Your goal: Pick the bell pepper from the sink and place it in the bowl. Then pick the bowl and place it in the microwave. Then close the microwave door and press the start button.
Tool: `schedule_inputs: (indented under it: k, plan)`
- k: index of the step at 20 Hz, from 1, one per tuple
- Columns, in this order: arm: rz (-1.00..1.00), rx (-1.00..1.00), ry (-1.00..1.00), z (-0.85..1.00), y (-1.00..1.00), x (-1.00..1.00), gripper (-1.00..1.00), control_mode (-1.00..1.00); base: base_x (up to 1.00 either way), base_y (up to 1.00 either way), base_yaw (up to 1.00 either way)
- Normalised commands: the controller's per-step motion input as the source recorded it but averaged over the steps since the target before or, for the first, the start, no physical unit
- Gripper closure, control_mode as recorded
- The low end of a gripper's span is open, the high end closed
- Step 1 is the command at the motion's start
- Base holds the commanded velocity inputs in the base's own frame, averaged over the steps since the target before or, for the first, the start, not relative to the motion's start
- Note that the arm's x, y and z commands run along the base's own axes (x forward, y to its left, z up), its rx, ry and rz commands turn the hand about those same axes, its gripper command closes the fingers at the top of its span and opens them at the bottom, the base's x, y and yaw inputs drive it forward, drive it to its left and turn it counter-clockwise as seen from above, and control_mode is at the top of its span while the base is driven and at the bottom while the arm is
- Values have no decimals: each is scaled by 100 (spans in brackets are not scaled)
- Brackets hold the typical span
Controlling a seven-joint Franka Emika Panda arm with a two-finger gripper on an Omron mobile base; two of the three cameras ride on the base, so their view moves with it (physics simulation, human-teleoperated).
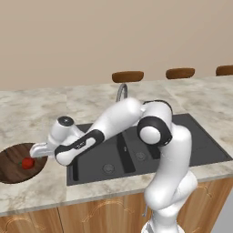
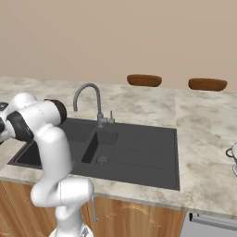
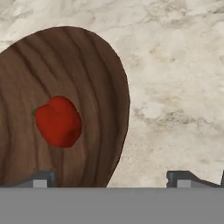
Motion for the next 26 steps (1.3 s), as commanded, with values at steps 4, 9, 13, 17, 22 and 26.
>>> schedule_inputs:
  k: [4,9,13,17,22,26]
  plan:
    - [-11,1,13,-21,34,33,-100,-100,0,0,0]
    - [-9,0,12,-14,57,7,-100,-100,0,0,0]
    - [-7,0,12,-16,40,2,100,-100,0,0,0]
    - [-1,1,9,-14,3,0,100,-100,0,0,0]
    - [0,2,4,-6,-9,-2,100,-100,0,0,0]
    - [-1,10,0,21,-58,-17,100,-100,0,0,0]
